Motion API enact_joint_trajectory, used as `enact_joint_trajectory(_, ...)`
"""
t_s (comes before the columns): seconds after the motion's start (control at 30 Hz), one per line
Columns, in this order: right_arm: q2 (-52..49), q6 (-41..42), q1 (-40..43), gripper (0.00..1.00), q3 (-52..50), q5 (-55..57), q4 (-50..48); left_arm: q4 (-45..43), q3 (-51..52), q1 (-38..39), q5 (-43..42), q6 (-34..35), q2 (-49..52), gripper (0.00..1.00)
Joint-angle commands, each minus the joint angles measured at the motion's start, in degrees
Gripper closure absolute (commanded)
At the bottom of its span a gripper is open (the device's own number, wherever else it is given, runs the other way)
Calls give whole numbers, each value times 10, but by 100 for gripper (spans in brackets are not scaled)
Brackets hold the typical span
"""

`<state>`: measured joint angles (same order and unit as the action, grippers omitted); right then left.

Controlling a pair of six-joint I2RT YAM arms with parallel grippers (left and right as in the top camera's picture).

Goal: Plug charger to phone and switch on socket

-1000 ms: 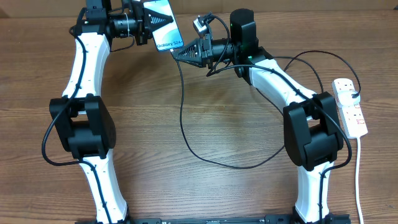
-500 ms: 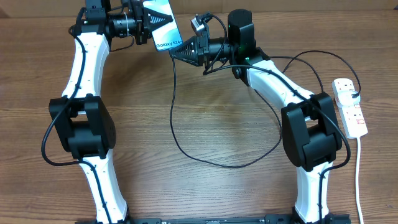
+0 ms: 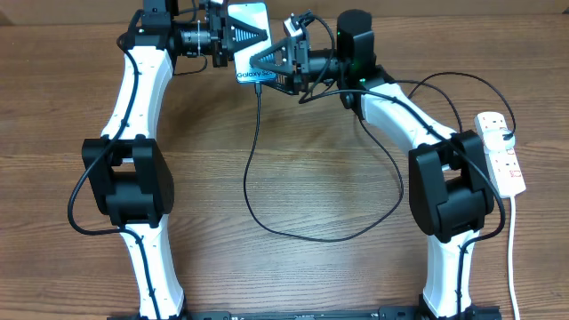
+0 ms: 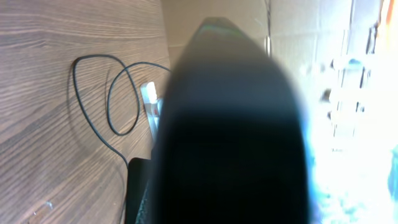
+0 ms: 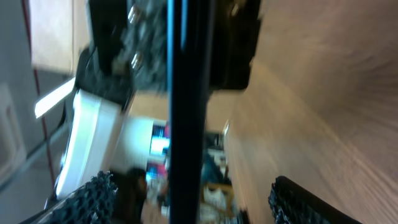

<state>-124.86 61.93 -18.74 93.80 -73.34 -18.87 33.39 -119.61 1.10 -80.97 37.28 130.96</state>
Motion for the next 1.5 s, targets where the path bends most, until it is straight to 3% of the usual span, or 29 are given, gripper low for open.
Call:
enact_joint_trajectory(0.0, 20, -54, 12, 20, 8, -124, -4, -2, -9, -6, -57, -76, -5, 96)
enact_joint_trajectory(0.33, 20, -73, 16, 20, 7, -166, 10, -2, -9, -6, -59, -160, -5, 96)
enact_joint_trajectory(0.5, 20, -131, 16, 18, 7, -166, 66, -2, -9, -6, -59, -227, -5, 96)
enact_joint_trajectory(0.9, 20, -285, 16, 14, 7, -111, 218, -2, -9, -2, -62, -250, -5, 96)
enact_joint_trajectory(1.07, 20, -375, 16, 13, 7, -43, 329, -2, -9, -2, -92, -323, -5, 96)
enact_joint_trajectory(1.27, 20, -485, 16, 7, 7, 140, 514, 15, -9, 0, -97, -379, -5, 96)
enact_joint_trajectory(1.47, 20, -547, 16, 3, 7, 183, 590, 39, -9, 4, -97, -447, -5, 96)
